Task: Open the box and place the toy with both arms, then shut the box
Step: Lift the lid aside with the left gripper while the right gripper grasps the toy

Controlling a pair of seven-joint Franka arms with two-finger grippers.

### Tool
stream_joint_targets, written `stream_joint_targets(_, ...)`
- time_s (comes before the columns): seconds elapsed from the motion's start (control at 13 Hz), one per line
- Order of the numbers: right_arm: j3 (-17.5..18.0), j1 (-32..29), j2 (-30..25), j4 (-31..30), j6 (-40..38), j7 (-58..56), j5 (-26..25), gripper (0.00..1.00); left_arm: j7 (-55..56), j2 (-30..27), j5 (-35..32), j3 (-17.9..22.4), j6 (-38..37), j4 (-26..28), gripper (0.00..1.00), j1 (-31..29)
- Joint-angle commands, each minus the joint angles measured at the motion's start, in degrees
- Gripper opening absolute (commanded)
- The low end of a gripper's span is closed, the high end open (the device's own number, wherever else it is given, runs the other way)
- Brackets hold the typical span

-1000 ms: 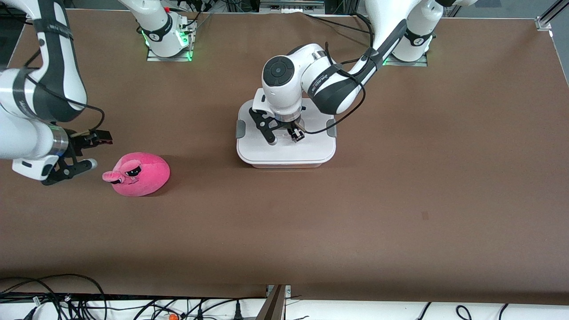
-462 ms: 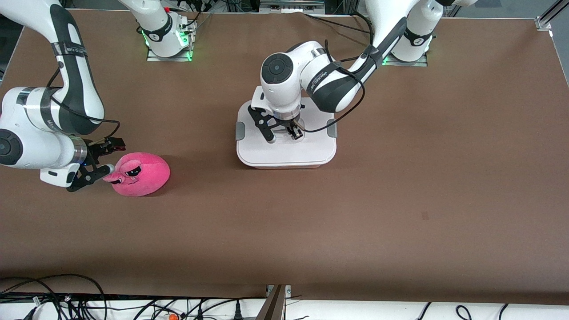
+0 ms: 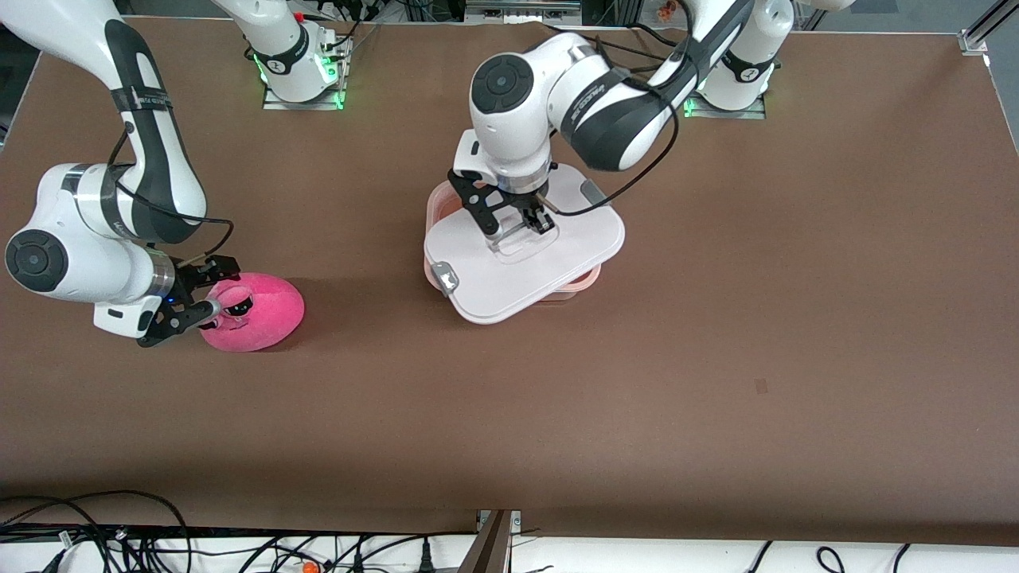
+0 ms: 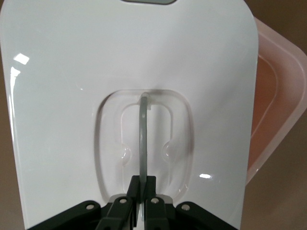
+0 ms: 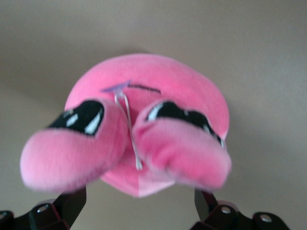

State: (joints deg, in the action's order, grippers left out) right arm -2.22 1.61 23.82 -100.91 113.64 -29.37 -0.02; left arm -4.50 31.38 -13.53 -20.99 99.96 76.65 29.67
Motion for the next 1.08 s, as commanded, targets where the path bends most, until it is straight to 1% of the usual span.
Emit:
stream_joint_targets(0.0,0.90,-0.12,1.22,0.19,3.77,-1.13,1.69,1.00,-0.60,-2.37,1.21,-0.20,-2.66,0.00,0.00,-3.81)
stream_joint_targets(0.08,2.12,-0.20,1.75,1.50,4.21,-1.13,3.08,0.92,-0.77,-2.72,3.14,-0.20,-2.84,0.00,0.00,-6.87)
stream_joint_targets(0.15,2.39,-0.20,2.36,2.21,4.39,-1.04,4.75,0.79,-1.56,-2.98,4.90,-0.20,-3.01,0.00,0.00,-9.95)
stream_joint_targets(0.31,2.40,-0.20,3.07,2.39,6.32,-1.13,8.62,0.38,-3.06,-2.99,7.11,-0.02,-3.02,-0.09,0.00,-16.36)
stream_joint_targets(0.38,2.40,-0.12,3.42,2.39,6.50,-1.13,8.72,0.18,-3.06,-2.90,7.20,-0.02,-3.02,-0.09,0.00,-18.83)
stream_joint_targets(0.46,2.40,-0.12,3.42,2.39,6.59,-0.61,8.81,0.02,-3.41,-2.73,7.47,-0.02,-3.02,-0.09,0.00,-21.47)
stream_joint_targets(0.62,2.48,0.50,3.34,3.26,6.07,-0.34,8.81,0.00,-3.85,-2.29,13.59,0.24,-3.02,-0.18,0.00,-27.35)
stream_joint_targets(0.69,2.48,0.93,3.25,3.96,5.89,-0.95,8.72,0.00,-3.94,-2.11,16.84,0.24,-3.02,-0.18,0.00,-31.47)
stream_joint_targets(0.77,2.48,1.81,2.73,5.01,4.67,-1.13,8.46,0.00,-4.64,-2.11,17.48,0.24,-3.02,-0.09,0.00,-33.95)
stream_joint_targets(0.85,2.66,2.08,2.29,7.11,0.39,-1.30,8.37,0.00,-7.17,-2.28,17.14,0.68,-3.02,-0.18,0.00,-35.19)
stream_joint_targets(0.92,3.53,1.99,2.20,10.79,-5.39,-2.87,8.46,0.00,-8.50,-2.37,17.31,1.29,-3.89,-0.27,0.00,-36.51)
stream_joint_targets(1.0,4.76,1.99,2.28,15.18,-11.11,-4.80,8.63,0.00,-8.68,-2.28,17.40,2.17,-5.29,-1.75,0.00,-38.52)
